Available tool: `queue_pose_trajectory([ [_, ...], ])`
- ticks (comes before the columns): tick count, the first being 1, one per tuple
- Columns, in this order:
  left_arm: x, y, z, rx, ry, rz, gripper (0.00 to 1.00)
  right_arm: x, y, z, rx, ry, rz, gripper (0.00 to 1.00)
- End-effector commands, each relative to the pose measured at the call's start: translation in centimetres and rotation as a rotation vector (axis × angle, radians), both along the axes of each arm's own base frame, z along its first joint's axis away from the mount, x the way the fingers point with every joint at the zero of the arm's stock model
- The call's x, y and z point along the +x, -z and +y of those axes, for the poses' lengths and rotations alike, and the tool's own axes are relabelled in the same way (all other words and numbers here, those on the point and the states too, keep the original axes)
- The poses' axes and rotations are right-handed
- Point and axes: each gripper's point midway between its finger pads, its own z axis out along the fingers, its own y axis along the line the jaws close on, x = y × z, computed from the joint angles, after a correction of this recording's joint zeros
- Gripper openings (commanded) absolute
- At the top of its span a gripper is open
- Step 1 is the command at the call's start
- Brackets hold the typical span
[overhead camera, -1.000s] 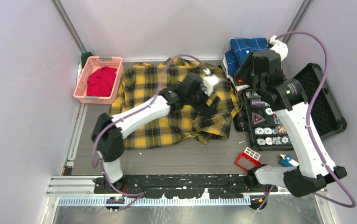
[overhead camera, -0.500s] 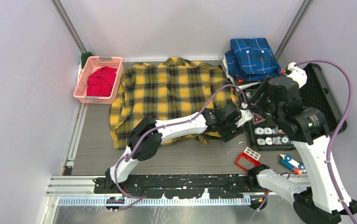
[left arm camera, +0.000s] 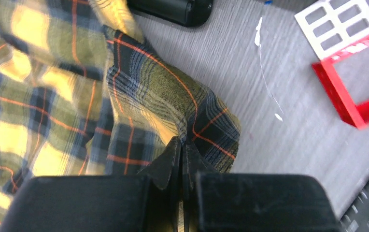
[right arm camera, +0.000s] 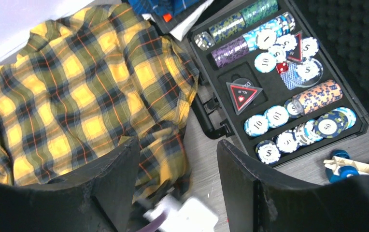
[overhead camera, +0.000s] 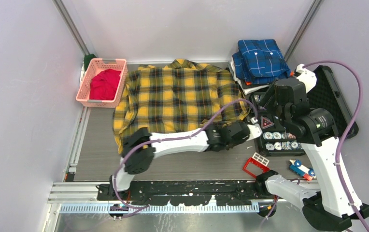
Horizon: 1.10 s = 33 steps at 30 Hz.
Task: Fold and stack the mixed laundry pile
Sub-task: Flatten out the shirt at the center of the board, then fold the shirt at the center of the board.
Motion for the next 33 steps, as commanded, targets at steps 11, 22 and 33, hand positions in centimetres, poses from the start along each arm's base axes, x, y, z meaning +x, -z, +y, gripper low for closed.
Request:
queue_pose_trajectory([
  [11, 4.5, -13.7, 19.1, -0.890, -0.527, 0.288, 0.00, 1.2, -1.9, -0.2, 0.019, 0.050, -0.063, 0.65],
  [22, 6.5, -5.6, 29.0, -0.868, -0.964, 0.343, 0.95, 2.6, 7.5, 4.5, 0.040, -0.137, 0.235, 0.61],
  [33, 7.3, -7.3, 22.7, -0.525, -0.662, 0.232, 0.86, 2.1, 9.7, 2.6, -0.003, -0.030, 0.248, 0.60],
])
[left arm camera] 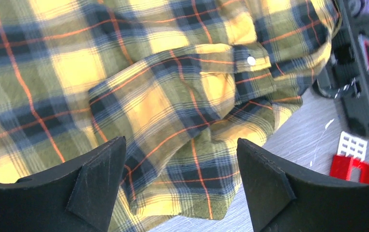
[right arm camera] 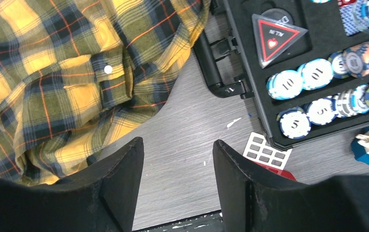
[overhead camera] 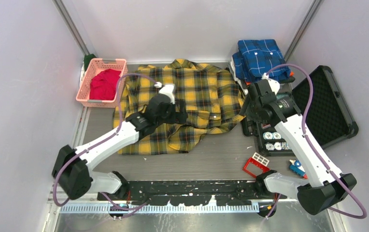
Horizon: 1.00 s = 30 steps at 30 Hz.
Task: Fold and stack the mixed laundry pile
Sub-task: Fold the shirt at the center of the board.
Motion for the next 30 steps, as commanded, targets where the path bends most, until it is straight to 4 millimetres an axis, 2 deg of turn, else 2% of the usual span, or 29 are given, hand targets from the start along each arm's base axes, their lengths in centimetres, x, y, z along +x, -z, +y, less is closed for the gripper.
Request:
queue_pose_trajectory([
  [1, -0.4, -1.0, -3.5, 0.188, 0.188, -0.079, 0.86, -0.2, -1.9, -2.5, -0.044, 0.123, -0.113, 0.61],
  [6, -0.9, 0.3, -7.6, 0.307, 0.343, -0.076, 0.88, -1.2, -2.2, -4.0, -0.072, 0.178, -0.154, 0.62],
  [9, -0.7, 2.3, -9.4, 0.348, 0.398, -0.047, 0.93, -1.5, -2.0, -3.6, -0.038, 0.159, -0.161, 0.62],
  [11, -0.1, 3.9, -10.4, 0.382, 0.423, -0.017, 0.93, -1.7, -1.7, -3.3, -0.021, 0.148, -0.160, 0.62],
  [12, 0.2, 5.4, -11.1, 0.404, 0.447, 0.007, 0.93, -1.8, -1.5, -3.2, -0.016, 0.144, -0.156, 0.62],
  [14, 0.3, 6.2, -12.8, 0.401, 0.489, 0.019, 0.92, -1.9, -1.0, -3.0, -0.010, 0.137, -0.148, 0.61],
  [18, 1.4, 6.2, -16.4, 0.389, 0.493, -0.020, 0.91, -2.2, -0.2, -3.0, -0.011, 0.134, -0.132, 0.61],
  [21, 2.4, 7.0, -18.2, 0.376, 0.465, -0.019, 0.90, -2.2, 0.0, -3.1, -0.015, 0.138, -0.135, 0.60],
  [27, 3.2, 7.5, -20.9, 0.363, 0.447, -0.034, 0.91, -2.6, 1.1, -3.4, -0.033, 0.135, -0.115, 0.59],
  [30, 3.5, 8.8, -21.5, 0.412, 0.446, -0.026, 0.90, -2.6, 1.6, -3.3, -0.032, 0.129, -0.108, 0.59],
])
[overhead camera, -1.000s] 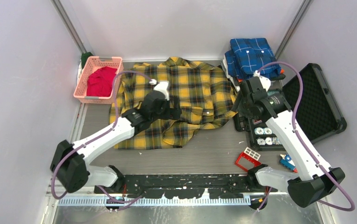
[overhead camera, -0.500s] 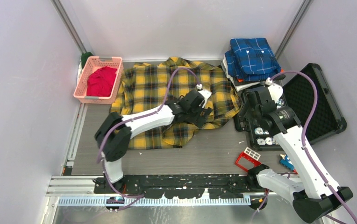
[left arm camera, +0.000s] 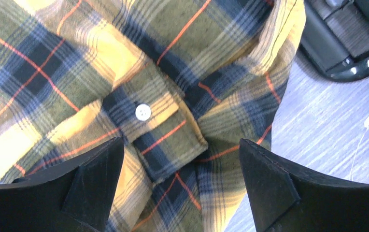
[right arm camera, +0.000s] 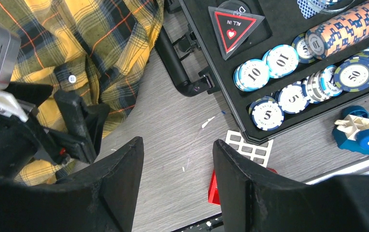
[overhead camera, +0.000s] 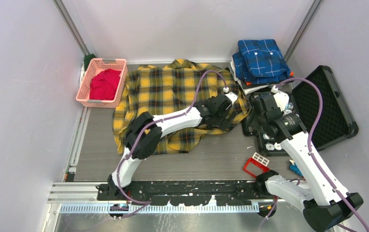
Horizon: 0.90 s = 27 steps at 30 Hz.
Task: Fold and stack the mixed laundry pile
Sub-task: Fold the shirt at the center of the board.
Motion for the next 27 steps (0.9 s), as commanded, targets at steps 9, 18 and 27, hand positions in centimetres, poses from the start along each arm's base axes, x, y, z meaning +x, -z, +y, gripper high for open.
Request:
queue_pose_trajectory([
  [9, 3.0, 3.3, 0.2, 0.174, -0.085, -0.103, 0.70, 0.4, 0.5, 0.2, 0.004, -0.004, -0.025, 0.59],
  [18, 2.8, 1.1, 1.1, 0.175, -0.115, -0.159, 0.03, 0.2, 0.3, 0.1, 0.009, -0.001, -0.034, 0.59],
  [27, -4.4, -11.1, -0.4, -0.057, 0.013, -0.177, 0.00, 0.4, -2.3, -1.6, -0.046, 0.073, -0.085, 0.62],
])
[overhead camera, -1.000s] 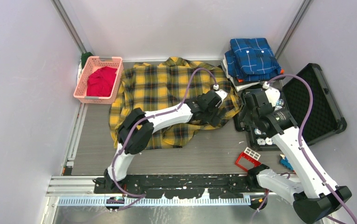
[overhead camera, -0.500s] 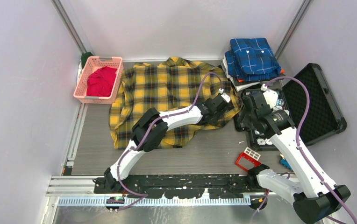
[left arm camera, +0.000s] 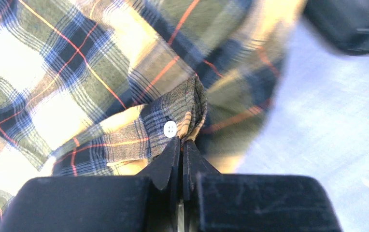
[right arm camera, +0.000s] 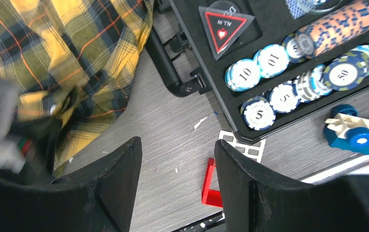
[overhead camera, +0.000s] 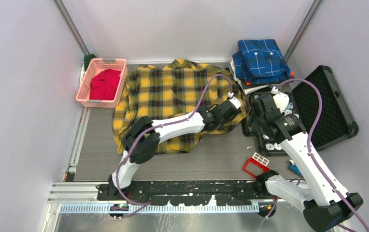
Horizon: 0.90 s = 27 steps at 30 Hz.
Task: Fold and stack the mixed laundry pile
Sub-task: Fold the shirt at the center of the board.
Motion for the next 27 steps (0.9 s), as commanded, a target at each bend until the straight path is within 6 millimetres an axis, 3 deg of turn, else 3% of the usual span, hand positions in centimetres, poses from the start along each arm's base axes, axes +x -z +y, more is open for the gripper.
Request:
queue_pose_trajectory([
  [1, -5.2, -13.0, -1.9, -0.290, 0.111, -0.026, 0.00, 0.8, -4.0, -1.6, -0.034, 0.084, -0.116, 0.63],
  [8, -16.0, -20.1, -3.7, -0.550, 0.430, 0.188, 0.00, 1.7, -8.7, -2.5, -0.030, 0.154, -0.205, 0.64],
  [11, -21.5, -23.3, -4.9, -0.656, 0.602, 0.295, 0.00, 1.7, -11.1, -4.0, -0.048, 0.208, -0.256, 0.65],
  [15, -28.0, -27.7, -6.3, -0.766, 0.803, 0.386, 0.00, 0.4, -16.9, -6.7, -0.080, 0.287, -0.385, 0.65],
  [19, -34.6, -30.1, -7.7, -0.832, 1.011, 0.536, 0.00, -1.8, -21.7, -8.6, -0.102, 0.335, -0.504, 0.67],
  [23, -41.0, -31.7, -7.9, -0.865, 1.205, 0.693, 0.00, -3.0, -23.0, -8.7, -0.088, 0.310, -0.545, 0.67],
  [27, -46.7, -33.3, -6.0, -0.877, 1.421, 0.790, 0.00, -2.7, -21.4, -7.4, -0.059, 0.231, -0.505, 0.67],
])
